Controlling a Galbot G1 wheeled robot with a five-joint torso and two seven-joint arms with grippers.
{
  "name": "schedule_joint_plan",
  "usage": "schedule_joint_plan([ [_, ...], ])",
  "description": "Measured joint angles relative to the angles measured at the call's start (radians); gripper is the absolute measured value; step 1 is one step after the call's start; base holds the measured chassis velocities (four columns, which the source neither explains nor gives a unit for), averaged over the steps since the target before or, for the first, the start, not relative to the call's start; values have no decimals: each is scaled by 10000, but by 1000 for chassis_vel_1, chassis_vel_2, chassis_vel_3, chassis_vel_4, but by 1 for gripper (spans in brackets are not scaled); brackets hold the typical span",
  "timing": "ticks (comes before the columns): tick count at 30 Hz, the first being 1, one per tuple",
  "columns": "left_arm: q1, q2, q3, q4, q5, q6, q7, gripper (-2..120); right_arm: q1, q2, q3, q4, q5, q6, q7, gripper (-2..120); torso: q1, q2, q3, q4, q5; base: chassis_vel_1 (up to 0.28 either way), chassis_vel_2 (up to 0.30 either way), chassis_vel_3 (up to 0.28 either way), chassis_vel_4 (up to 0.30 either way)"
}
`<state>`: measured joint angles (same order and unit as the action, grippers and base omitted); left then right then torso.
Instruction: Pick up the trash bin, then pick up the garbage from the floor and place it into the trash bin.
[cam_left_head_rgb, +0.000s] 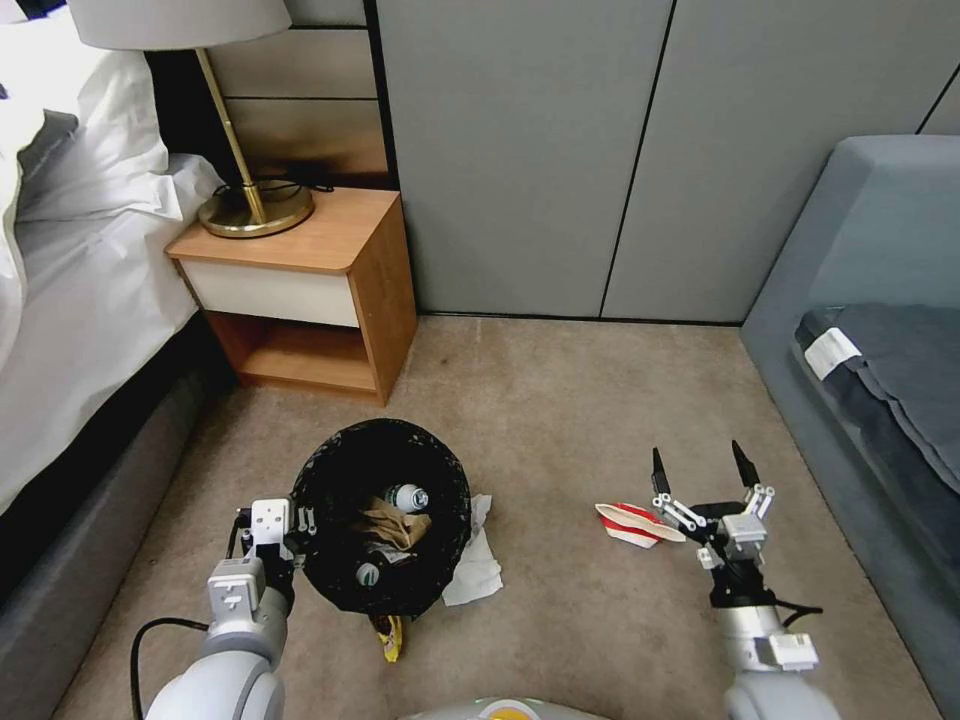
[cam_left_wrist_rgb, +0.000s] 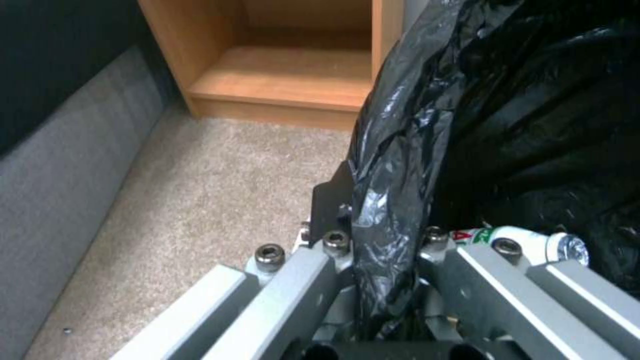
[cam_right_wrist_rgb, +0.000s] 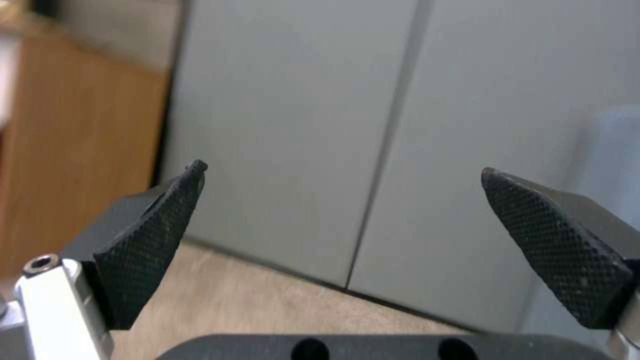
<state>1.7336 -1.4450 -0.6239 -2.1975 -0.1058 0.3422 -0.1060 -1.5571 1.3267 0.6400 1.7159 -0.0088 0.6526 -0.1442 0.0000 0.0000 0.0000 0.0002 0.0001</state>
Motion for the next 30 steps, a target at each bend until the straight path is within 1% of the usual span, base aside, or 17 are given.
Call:
schedule_joint_plan([
  [1,0,0,0,0,0,0,0,1,0,0,0,0,0,0,0,100,0,0,0,0,0,0,0,0,0],
  [3,1,2,-4,5,-6,0,0,1,257,-163,255,-473,-577,106,-806,100,0,0,0,-1,0,0,0,0,0],
  [4,1,2,-4,5,-6,0,0,1,257,-163,255,-473,-577,106,-806,100,0,0,0,-1,0,0,0,0,0],
  [6,-2,19,-17,10,-26,0,2,1,726,-577,357,-1293,-1088,184,-2103,100,-1,0,0,-2,0,0,0,0,0],
  [7,-2,19,-17,10,-26,0,2,1,726,-577,357,-1293,-1088,184,-2103,100,-1,0,0,-2,0,0,0,0,0],
  [9,-6,26,-28,9,-45,0,2,1,1026,-848,241,-1860,-1401,206,-2773,100,0,0,0,-3,0,0,0,0,0],
  [11,-6,26,-28,9,-45,0,2,1,1054,-867,225,-1915,-1442,213,-2817,100,0,0,0,-3,0,0,0,0,0],
  [13,8,27,-27,13,-51,-9,4,1,1500,-1065,-37,-2696,-2038,260,-3253,100,-1,0,0,-3,0,0,0,0,0],
  [14,8,27,-27,13,-51,-9,4,1,1500,-1065,-37,-2696,-2038,260,-3253,100,-1,0,0,-3,0,0,0,0,0],
  [17,58,19,-25,15,-50,-33,6,1,2052,-1093,-381,-3640,-2805,256,-3660,100,0,0,0,-1,0,0,0,0,0],
  [18,58,19,-25,15,-50,-33,6,1,2052,-1093,-381,-3640,-2805,256,-3660,100,0,0,0,-1,0,0,0,0,0],
  [20,99,18,-44,14,-50,-48,8,1,2382,-1012,-454,-4314,-3459,328,-3900,100,0,0,0,-3,-1,0,0,0,0],
  [21,99,18,-44,14,-50,-48,8,1,2382,-1012,-454,-4314,-3459,328,-3900,100,0,0,0,-3,-1,0,0,0,0],
  [22,114,20,-52,12,-51,-59,9,1,2617,-954,-457,-4811,-3773,429,-3903,100,0,0,0,-2,-2,0,0,0,0],
  [26,136,19,-43,-10,-43,-65,13,1,3253,-787,-414,-5953,-4280,632,-3745,100,0,0,0,-1,-1,0,0,0,0],
  [27,136,19,-43,-10,-43,-65,13,1,3253,-787,-414,-5953,-4280,632,-3745,100,0,0,0,-1,-1,0,0,0,0],
  [30,205,-2,-23,-38,-4,-85,14,1,4031,-603,-297,-7169,-4856,740,-3269,100,0,0,0,-3,-2,0,0,0,0],
])
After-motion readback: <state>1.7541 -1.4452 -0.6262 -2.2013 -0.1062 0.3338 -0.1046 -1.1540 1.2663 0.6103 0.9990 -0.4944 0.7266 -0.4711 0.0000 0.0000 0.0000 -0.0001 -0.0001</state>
